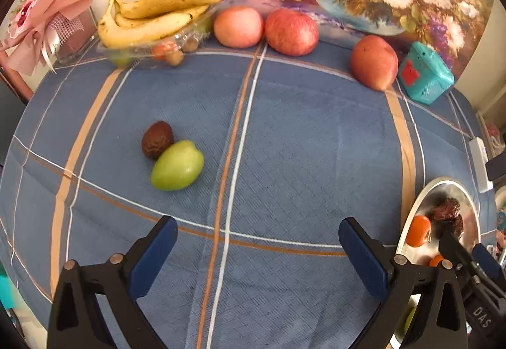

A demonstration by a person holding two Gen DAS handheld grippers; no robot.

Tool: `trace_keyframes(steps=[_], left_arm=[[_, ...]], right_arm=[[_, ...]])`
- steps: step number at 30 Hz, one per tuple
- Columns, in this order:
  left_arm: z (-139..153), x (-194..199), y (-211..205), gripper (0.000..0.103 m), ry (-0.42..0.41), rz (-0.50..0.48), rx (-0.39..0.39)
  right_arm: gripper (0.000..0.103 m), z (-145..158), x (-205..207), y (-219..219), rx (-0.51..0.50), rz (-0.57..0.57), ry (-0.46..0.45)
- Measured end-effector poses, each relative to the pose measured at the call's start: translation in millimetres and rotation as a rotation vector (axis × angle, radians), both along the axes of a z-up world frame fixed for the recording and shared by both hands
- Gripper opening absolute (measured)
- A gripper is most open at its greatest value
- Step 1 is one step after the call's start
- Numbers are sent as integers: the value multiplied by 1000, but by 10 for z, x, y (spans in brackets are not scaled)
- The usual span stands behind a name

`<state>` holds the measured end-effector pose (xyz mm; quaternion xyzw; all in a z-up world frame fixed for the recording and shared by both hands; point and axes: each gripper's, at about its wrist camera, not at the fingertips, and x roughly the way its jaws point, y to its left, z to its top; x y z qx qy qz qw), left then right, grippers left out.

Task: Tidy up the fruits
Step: 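Move both open tools toward the green pear and dark wrinkled fruit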

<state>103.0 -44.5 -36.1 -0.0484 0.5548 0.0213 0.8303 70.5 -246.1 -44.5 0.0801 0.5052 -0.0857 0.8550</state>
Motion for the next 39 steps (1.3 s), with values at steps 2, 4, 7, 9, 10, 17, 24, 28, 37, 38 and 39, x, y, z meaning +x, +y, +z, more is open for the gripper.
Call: trace_keyframes(steps=[2,4,7,9,10,17,24,28,37,38,39], left_arm=[[37,17,60,103,2,18,25],[59,21,127,103,-8,26,49],[88,13,243,103,-52,33,98],[95,3,349,103,-79,40,108],[91,4,392,103,-80,48,113],[72,4,723,103,-110,76,172],[89,19,1065,103,-119,147,83],[98,8,1336,103,-160,253,-29],[-2,16,1740,103,-144,348,-106],[-41,24,1753,103,-120,345,-96],[-69,23,1755,103,-103,343,-79]], right_arm=[[98,-1,3,20,-5,2,-2],[98,3,3,50,-4,14,-14],[98,10,14,88,1,25,-28],[98,10,22,125,-12,29,-34],[98,11,30,147,-15,37,-38],[98,24,42,399,-20,129,-96],[98,-16,104,580,44,140,-96],[98,-15,153,722,88,154,-90],[98,-29,324,1200,151,261,-84],[98,-45,339,1265,152,275,-75],[98,-59,354,1312,151,284,-66]])
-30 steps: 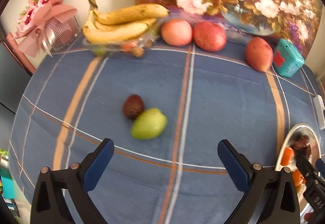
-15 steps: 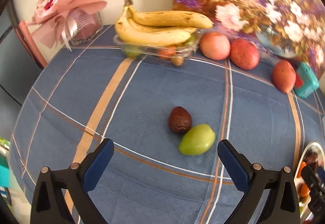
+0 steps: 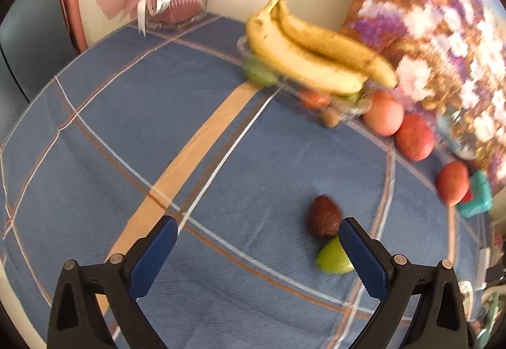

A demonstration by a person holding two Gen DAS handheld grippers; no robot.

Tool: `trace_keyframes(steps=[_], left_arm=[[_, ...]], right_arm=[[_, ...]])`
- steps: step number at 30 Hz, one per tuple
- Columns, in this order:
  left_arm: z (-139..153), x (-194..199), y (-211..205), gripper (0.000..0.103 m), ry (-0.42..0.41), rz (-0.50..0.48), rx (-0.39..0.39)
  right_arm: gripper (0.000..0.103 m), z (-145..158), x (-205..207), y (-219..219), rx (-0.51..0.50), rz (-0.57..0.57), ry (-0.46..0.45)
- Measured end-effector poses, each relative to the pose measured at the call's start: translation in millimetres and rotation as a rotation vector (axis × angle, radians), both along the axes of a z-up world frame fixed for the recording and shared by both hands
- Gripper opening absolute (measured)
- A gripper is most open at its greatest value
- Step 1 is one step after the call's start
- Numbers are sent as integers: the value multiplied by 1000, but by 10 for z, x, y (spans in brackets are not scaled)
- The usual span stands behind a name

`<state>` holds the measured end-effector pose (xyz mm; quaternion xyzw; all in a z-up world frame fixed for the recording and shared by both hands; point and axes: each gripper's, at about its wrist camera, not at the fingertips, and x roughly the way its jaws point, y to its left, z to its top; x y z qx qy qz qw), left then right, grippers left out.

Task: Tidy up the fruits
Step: 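Move both open tools toward the green pear and dark wrinkled fruit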

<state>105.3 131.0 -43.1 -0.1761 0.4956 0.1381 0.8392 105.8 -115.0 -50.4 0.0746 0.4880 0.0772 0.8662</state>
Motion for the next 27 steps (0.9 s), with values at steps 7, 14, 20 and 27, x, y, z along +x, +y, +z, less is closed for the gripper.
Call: trace_keyframes(steps=[7,14,20,27], left_arm=[[-59,-68,268,103,-23,84,-28],[-213,-16,421,103,18,74,-123],[-172,66,453,102,-12,49,-145],[-297,194,448,102,26,36,-161]], right_arm=[[98,-85,144,408,-4,83,41],[98,-76,372,774,-12,147,70],[98,-84,551,936,-32,144,89],[97,-246,658,1058,-69,138,121]])
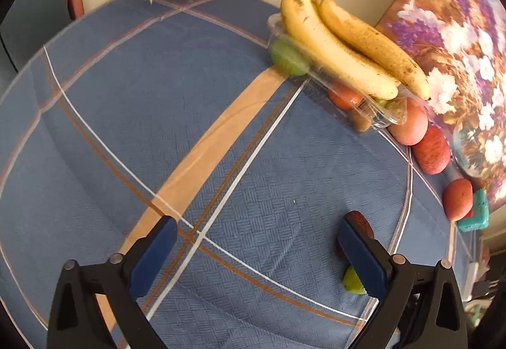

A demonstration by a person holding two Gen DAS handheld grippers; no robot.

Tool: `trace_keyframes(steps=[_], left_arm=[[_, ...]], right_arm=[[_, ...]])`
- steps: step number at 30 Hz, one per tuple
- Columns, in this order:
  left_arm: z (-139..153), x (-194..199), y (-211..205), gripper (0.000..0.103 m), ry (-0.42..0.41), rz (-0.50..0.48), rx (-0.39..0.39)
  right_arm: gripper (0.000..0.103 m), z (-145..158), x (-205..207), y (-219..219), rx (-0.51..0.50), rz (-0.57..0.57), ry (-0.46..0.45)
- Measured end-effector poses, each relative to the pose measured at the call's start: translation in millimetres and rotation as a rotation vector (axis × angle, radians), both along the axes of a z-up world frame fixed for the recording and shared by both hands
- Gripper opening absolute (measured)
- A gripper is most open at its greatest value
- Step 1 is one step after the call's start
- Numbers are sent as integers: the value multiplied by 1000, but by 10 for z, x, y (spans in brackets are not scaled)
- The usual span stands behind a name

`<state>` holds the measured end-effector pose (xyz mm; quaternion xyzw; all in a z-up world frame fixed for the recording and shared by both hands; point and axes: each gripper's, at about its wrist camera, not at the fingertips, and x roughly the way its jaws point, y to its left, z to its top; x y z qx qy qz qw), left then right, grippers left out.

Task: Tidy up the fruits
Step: 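Move both open tools toward the green pear and dark wrinkled fruit, then grasp the green pear with the right tool while the left tool grasps the dark wrinkled fruit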

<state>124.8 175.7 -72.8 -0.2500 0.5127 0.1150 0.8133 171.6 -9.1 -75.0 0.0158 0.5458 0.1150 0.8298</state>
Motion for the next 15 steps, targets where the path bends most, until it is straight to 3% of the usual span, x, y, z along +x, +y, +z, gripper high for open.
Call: trace_keyframes(steps=[2,4,6,9,13,15], left_arm=[[-14,3,32,102,-7,7,-26],[-20,5,36,102,-13,9,-27],[-26,4,41,102,-16,10,-43],[-35,-4,37,102,-12,13,-65],[-46,10,13,102,-14,6,-71],[-58,20,8,102,-11,6,-78]], right_arm=[[93,-62,20,47,26,13,11],[77,-119,22,107,36,30,21],[70,-167,16,170,26,41,28],[66,-196,16,227,38,49,27],[51,-210,23,301,13,59,20],[51,-209,23,300,11,59,16]])
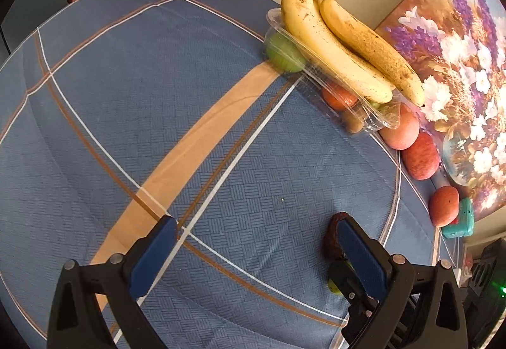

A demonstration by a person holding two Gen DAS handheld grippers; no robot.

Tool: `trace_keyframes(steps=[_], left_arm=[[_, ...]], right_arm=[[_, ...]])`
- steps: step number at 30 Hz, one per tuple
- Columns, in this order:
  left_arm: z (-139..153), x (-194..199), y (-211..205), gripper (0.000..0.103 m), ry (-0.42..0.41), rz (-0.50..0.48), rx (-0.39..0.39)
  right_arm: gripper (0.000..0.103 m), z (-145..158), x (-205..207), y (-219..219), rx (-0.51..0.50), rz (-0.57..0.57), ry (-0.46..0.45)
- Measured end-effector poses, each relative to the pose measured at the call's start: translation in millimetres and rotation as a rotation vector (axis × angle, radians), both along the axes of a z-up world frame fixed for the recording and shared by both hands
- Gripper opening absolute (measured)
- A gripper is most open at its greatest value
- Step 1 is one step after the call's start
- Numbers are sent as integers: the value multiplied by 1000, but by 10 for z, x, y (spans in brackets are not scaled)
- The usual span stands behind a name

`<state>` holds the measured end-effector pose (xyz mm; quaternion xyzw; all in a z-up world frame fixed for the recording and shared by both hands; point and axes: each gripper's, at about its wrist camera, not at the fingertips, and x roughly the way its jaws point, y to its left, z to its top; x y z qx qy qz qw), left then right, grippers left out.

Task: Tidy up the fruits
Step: 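Grasp the green pear with the right tool while the left tool grasps the dark wrinkled fruit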

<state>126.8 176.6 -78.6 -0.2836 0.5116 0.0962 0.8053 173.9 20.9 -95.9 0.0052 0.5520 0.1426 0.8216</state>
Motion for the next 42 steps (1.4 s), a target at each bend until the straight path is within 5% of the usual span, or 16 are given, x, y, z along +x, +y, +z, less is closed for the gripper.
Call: trace_keyframes(steps=[14,33,42], left_arm=[[-50,112,-258,97,-16,-87,-93],[-154,310,-654,80,-28,-182,-68],[-154,346,-709,41,-51,-217,-94]], right_arm=[[47,136,-67,-398,-62,-14,-17],[42,174,-81,-591,-89,-7,-20],[42,187,-95,-609,-85,-10,-22]])
